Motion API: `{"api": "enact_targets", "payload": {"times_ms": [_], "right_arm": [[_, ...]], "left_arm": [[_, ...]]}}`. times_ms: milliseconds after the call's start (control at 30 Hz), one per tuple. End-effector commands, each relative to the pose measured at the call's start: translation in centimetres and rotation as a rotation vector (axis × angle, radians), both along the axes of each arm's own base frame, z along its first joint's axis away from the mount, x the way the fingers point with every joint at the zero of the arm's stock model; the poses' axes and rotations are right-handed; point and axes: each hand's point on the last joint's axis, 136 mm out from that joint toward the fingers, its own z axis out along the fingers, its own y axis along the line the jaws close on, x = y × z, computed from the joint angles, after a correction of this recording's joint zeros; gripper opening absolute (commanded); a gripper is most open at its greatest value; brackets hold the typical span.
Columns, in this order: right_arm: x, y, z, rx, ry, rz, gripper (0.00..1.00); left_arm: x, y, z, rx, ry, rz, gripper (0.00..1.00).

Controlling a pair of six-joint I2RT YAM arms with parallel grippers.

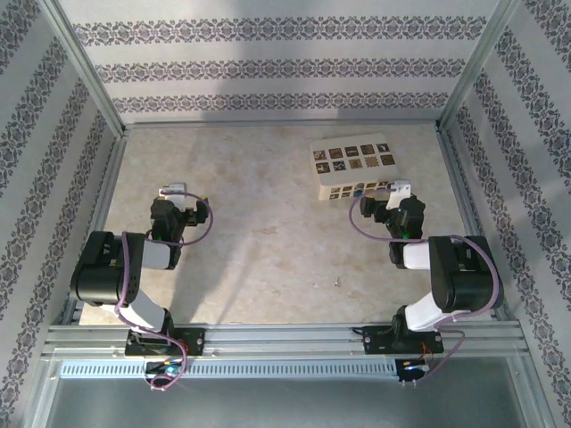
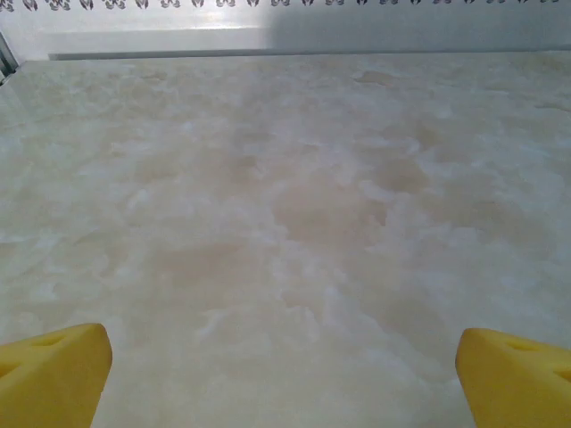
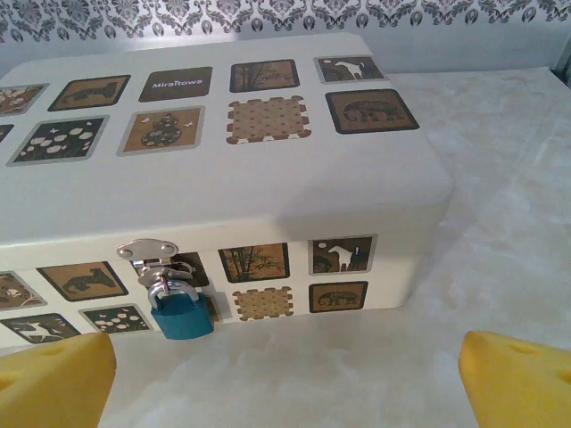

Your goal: Unlock a padlock with a key

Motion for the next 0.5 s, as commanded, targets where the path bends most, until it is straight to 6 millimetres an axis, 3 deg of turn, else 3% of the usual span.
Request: {"api": "enact_targets", "payload": {"times_ms": [0, 467], "right_arm": [[0.59, 0.48, 1.18, -0.007, -0.042, 0.027, 0.99], [0.55, 0.45, 1.11, -0.005, -0.040, 0.026, 0.98]], "left_arm": [[0.33, -0.27, 0.16, 0.007, -0.001, -0.019, 0.99], [0.34, -0.17, 0.19, 0.006, -0.003, -0.013, 0.99]]}}
